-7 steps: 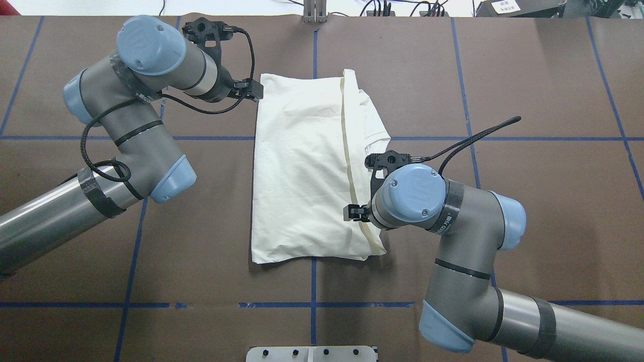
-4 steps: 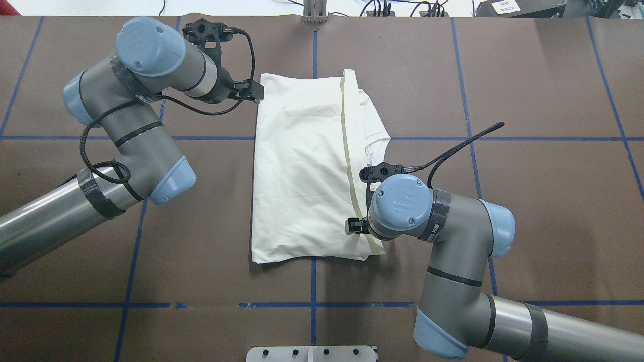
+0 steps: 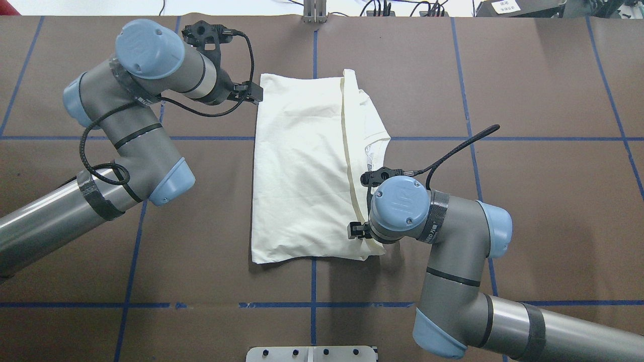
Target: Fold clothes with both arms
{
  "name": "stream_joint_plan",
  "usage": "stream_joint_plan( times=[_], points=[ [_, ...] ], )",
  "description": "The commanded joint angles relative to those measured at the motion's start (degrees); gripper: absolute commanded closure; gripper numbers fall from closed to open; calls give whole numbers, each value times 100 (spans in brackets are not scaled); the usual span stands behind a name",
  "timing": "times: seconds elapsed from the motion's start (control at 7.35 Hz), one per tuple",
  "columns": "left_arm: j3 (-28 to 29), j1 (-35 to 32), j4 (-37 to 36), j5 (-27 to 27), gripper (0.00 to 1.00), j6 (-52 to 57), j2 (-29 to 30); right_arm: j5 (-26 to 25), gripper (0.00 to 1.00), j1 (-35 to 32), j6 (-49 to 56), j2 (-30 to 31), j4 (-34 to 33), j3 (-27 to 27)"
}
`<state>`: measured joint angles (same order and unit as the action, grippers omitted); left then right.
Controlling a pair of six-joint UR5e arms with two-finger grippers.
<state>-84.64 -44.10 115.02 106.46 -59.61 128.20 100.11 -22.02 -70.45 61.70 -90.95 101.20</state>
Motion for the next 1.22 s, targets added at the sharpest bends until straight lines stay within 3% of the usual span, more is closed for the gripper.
stream_joint_plan(
  times=[0.0, 0.41, 0.82, 1.09],
  points=[
    [-9, 6, 11, 6, 0, -7, 12, 35, 0, -57, 179, 44, -19, -4],
    [-35, 15, 2, 67, 0, -15, 30, 52, 0, -232, 408, 307, -11, 74],
    [-53, 24, -6, 76, 0, -68, 65, 244, 0, -810, 1145, 1290, -2, 785],
    [-96, 24, -6, 94, 0, -60, 56, 421, 0, -1128, 1147, 733, -19, 621]
  ],
)
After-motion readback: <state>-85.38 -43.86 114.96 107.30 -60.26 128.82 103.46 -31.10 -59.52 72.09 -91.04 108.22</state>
